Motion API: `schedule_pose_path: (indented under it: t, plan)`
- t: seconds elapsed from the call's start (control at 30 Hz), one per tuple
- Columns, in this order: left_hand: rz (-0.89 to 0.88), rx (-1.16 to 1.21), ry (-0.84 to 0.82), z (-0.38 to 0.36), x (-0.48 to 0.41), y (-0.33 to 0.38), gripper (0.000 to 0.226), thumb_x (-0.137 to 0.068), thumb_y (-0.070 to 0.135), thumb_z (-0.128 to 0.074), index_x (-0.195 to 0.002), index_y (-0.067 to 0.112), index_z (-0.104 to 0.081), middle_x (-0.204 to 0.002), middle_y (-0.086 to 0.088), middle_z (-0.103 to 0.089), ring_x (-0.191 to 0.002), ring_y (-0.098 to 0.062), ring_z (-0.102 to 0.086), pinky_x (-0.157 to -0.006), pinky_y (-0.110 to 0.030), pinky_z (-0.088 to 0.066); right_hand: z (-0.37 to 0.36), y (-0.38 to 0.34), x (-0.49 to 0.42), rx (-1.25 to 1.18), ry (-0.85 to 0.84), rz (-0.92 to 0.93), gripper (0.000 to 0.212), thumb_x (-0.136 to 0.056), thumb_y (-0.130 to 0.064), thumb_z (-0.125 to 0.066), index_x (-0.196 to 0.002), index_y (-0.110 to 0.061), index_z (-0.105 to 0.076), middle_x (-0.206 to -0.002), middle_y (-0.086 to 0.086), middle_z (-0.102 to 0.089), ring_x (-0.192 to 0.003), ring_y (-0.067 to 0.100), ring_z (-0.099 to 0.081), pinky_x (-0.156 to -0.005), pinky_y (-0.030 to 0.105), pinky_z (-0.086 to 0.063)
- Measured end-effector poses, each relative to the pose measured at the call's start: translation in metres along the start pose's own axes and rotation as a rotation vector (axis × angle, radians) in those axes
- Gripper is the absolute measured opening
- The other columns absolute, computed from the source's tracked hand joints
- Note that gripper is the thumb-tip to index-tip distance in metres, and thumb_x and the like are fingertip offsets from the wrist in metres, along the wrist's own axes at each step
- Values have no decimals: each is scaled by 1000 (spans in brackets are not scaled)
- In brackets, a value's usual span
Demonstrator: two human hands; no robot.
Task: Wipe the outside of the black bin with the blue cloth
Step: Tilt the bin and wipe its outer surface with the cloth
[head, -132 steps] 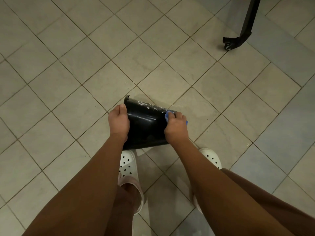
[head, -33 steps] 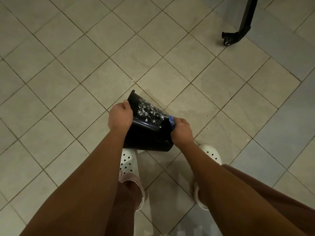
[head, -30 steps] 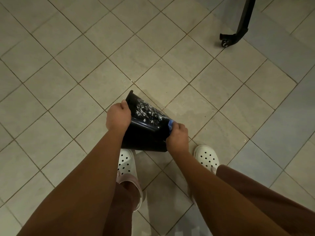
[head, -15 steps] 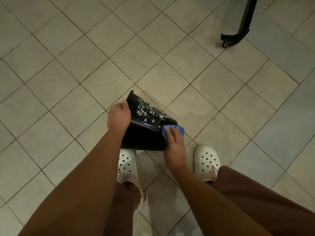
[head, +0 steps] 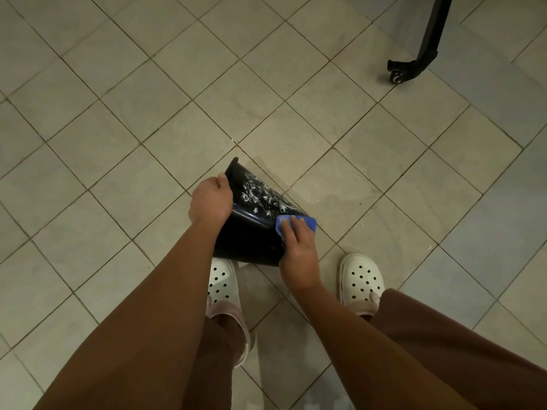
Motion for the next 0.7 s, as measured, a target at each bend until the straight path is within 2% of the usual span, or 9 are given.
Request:
schedule_pose_path:
  t: [0.13,0.23,0.3,0.4,0.53,0.7]
  plan:
    - [15,24,2,-1,1,-2,47,-105,36,-30,-69,11,-46,-67,-5,-48,-60,-18,-44,-61,-34,-35,4,-2,-21,-3,-21,45,67,-63,18,-64,-127,0,-53,-127,23,-52,-119,42,-48,-96,51,-45]
    - [33,33,13,0,1,-2,47,-105,36,-31,-66,13,-44,-66,-5,-48,-59,-18,-44,-58,-32,-34,8,14,-24,-11,-33,-101,64,-68,14,-58,-130,0,-49,-130,22,-49,-121,37,-44,-102,44,-42]
    - [38,49,10,0,1,-2,48,-105,36,-31,-65,13,-42,-64,-5,-46,-57,-18,-42,-55,-32,-32,8,13,-14,16,-16,-137,66,-65,14,-62,-128,1,-49,-128,24,-49,-119,38,-44,-99,46,-44]
    - [36,84,-5,-1,-1,-2,48,-104,36,-32,-62,14,-39,-63,-4,-43,-57,-18,-40,-58,-33,-32,2,-4,0,63,-23,-33,67,-61,12,-72,-124,3,-53,-123,27,-52,-115,44,-49,-91,52,-49]
    - [22,136,-18,0,0,-2,48,-104,33,-34,-61,14,-37,-61,-4,-40,-57,-17,-37,-62,-35,-33,7,-19,-23,33,-5,86,68,-62,13,-69,-126,1,-52,-125,24,-53,-117,42,-48,-94,52,-46]
    - [36,147,-16,0,2,-3,48,-104,32,-34,-60,14,-37,-60,-3,-39,-56,-17,-36,-62,-35,-32,12,11,-25,39,-39,-112,63,-70,12,-59,-130,0,-48,-130,23,-48,-120,38,-43,-100,45,-42]
Point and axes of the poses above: each hand's wrist, its own x-axis away from the middle knuckle, its own z-axis out of the back of the hand, y = z × x, the point moved 6 cm from there along -x, towards the middle knuckle
